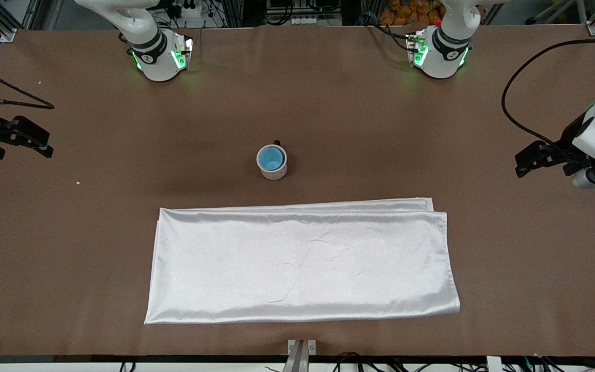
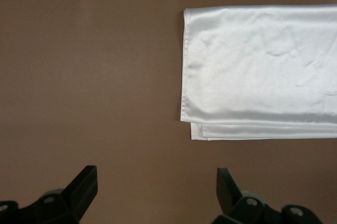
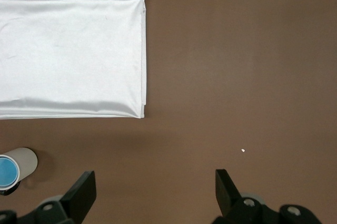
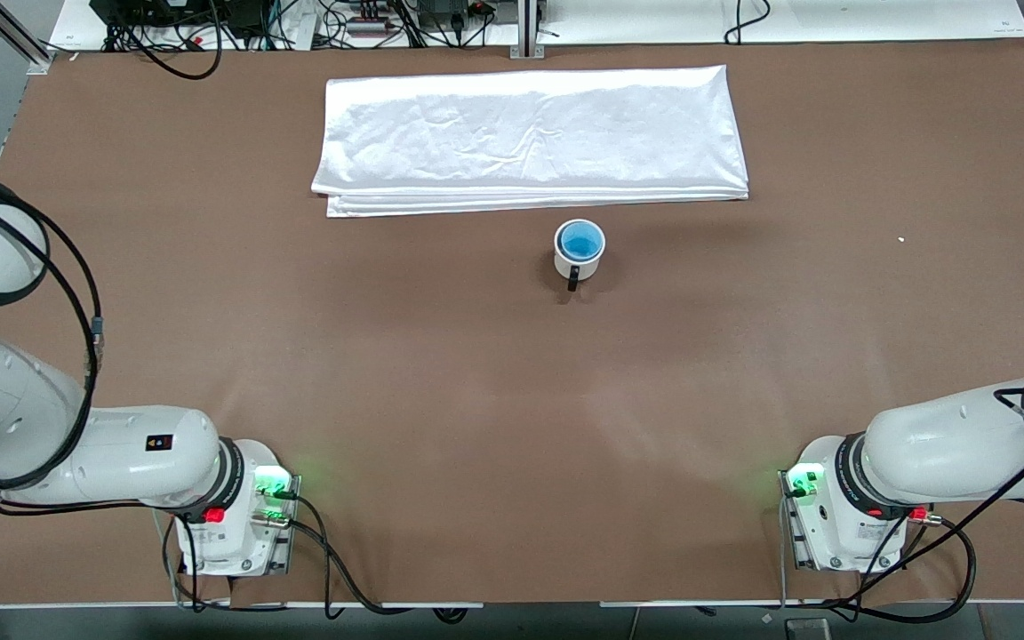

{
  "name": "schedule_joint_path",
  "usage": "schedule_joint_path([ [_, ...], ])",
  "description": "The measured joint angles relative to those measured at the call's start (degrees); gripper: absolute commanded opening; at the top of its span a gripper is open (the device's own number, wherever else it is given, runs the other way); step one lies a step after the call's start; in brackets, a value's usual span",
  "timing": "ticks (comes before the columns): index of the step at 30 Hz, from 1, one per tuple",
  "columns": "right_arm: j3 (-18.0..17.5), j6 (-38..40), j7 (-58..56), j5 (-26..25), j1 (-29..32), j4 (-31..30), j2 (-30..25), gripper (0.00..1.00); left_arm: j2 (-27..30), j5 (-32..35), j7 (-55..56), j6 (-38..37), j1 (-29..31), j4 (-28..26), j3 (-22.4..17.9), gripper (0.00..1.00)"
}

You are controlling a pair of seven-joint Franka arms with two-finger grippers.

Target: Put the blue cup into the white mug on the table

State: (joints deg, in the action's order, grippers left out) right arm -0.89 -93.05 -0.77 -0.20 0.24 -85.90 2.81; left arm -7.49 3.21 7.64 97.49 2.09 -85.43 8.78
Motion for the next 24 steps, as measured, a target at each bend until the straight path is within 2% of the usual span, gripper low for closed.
schedule_joint_path([
  [24,-0.1,0.2,0.0,0.0,0.0,-0.1,0.5,1.0,1.1,0.0,-0.2,-2.0,-0.2,0.0,-0.3,1.0],
])
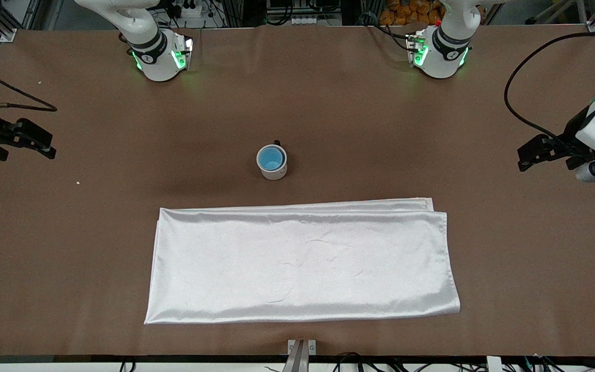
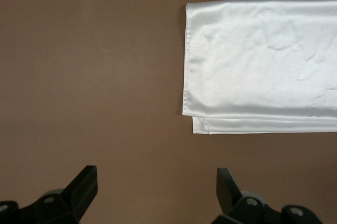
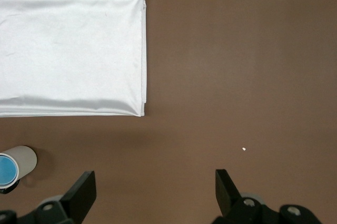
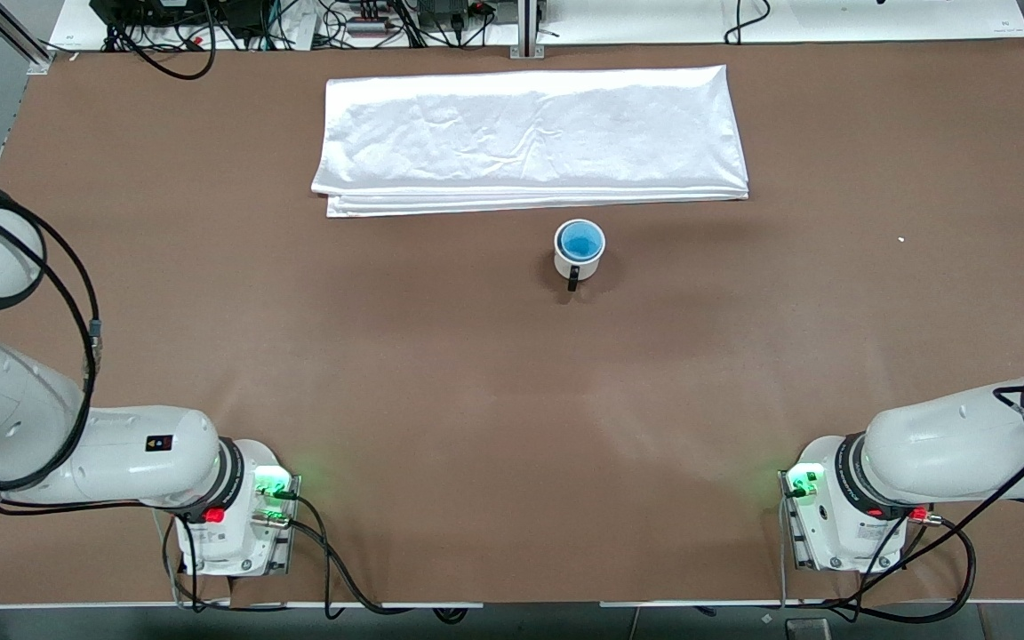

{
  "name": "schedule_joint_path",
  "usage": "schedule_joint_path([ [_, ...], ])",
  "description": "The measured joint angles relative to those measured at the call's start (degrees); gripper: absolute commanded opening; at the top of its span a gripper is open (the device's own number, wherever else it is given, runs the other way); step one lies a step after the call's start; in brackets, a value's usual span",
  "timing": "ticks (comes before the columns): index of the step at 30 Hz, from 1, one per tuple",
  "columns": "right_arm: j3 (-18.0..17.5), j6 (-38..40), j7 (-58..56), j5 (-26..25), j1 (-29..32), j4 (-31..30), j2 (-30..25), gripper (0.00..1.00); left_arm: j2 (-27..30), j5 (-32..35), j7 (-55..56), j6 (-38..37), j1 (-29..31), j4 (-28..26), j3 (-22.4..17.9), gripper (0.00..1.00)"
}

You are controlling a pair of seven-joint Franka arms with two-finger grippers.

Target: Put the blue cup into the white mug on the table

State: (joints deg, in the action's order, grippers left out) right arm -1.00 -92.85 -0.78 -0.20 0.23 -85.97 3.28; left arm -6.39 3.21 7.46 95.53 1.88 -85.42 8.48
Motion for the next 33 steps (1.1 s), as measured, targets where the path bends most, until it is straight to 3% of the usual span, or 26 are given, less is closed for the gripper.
schedule_joint_path([
  [33,-0.2,0.1,0.0,0.0,-0.1,0.0,0.1,1.0,3.9,0.0,-0.1,-3.8,0.0,0.0,-0.1,1.0],
])
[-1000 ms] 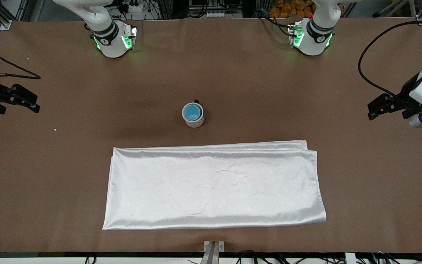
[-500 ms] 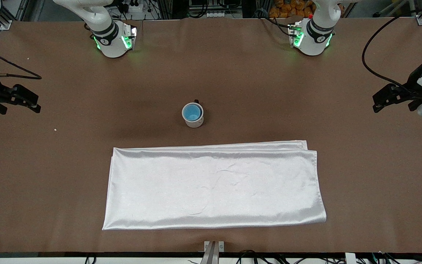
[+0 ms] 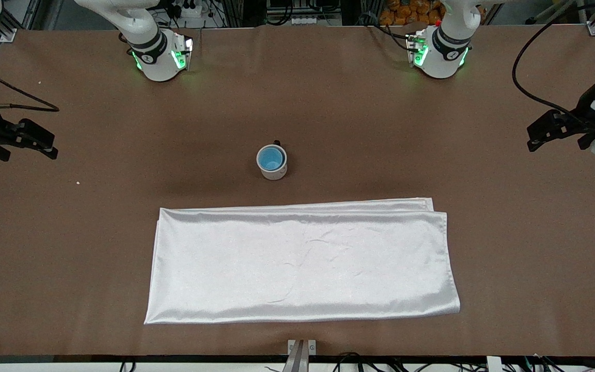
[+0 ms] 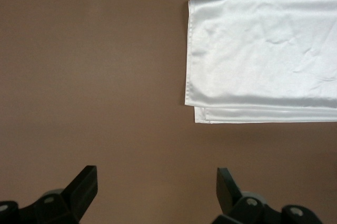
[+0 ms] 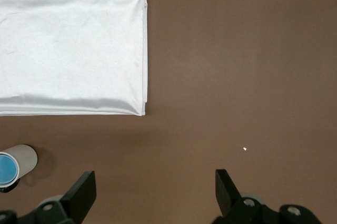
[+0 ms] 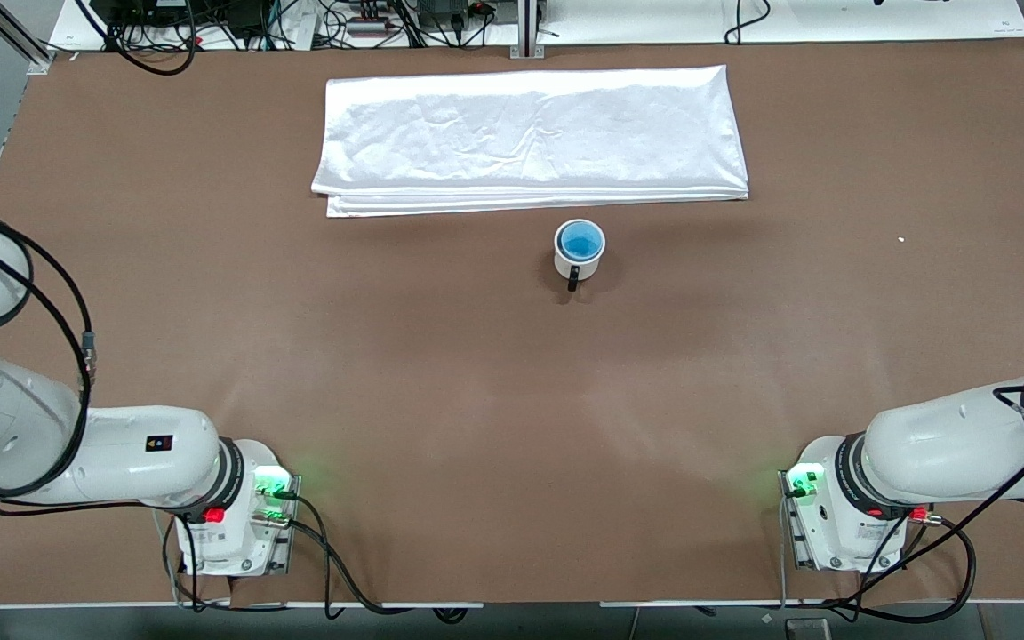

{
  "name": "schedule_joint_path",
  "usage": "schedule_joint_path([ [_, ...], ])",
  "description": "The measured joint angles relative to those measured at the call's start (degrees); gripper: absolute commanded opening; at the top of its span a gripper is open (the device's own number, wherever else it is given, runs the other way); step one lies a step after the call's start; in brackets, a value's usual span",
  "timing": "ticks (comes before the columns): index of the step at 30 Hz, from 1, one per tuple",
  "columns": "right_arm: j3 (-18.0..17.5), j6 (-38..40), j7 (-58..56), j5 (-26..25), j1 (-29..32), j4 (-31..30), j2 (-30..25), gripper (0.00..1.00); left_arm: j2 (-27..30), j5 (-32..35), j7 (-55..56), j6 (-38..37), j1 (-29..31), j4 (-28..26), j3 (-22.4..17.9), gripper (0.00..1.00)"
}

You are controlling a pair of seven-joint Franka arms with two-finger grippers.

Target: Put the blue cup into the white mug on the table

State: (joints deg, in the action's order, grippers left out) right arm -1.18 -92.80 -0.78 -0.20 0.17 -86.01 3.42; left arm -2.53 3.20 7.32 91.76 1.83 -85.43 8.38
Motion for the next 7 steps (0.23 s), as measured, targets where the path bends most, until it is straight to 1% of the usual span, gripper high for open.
schedule_joint_path([
  [7,0.0,0.0,0.0,0.0,0.0,0.0,0.2,1.0,0.0,-0.1,0.0,-0.3,-0.1,0.0,0.0,1.0],
])
